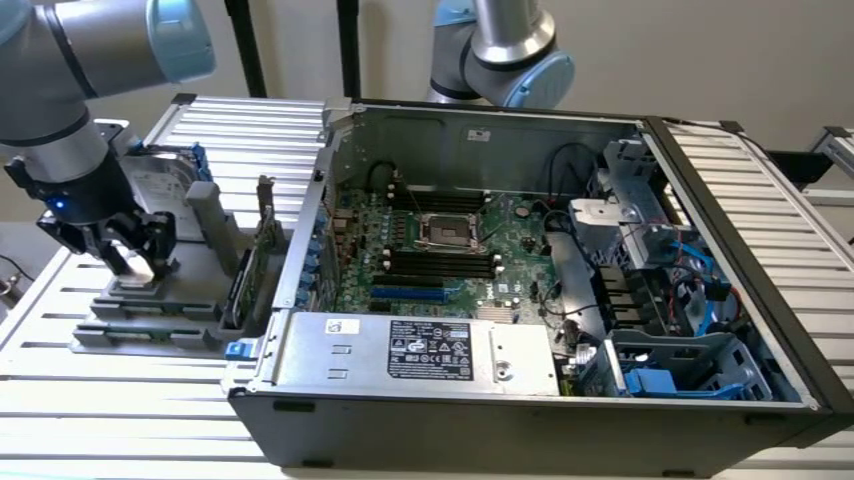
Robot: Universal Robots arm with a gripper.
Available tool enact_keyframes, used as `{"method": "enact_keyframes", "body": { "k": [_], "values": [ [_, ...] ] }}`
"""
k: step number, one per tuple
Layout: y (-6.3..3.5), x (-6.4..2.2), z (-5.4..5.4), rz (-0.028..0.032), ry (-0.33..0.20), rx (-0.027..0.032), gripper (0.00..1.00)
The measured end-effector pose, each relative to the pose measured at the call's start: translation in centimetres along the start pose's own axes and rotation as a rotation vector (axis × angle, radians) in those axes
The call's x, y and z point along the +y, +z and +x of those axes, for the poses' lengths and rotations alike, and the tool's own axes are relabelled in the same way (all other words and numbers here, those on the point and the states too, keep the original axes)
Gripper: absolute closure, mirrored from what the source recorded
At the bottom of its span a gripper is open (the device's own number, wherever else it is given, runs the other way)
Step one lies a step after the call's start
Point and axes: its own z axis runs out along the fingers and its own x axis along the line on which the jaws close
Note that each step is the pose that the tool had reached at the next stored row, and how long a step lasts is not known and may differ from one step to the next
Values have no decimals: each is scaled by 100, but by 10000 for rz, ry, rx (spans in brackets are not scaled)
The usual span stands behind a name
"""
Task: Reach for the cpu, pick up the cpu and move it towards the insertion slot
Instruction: 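Pick up the cpu and move it towards the insertion slot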
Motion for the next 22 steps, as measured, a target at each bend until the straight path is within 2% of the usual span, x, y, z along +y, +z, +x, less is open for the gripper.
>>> {"method": "enact_keyframes", "body": {
  "k": [4,7,15,22],
  "values": [
    [-91,2,2,-1,1,6,45],
    [-198,3,3,0,0,6,45],
    [-558,11,-13,0,0,6,45],
    [-874,18,-88,-3,0,5,45]
  ]
}}
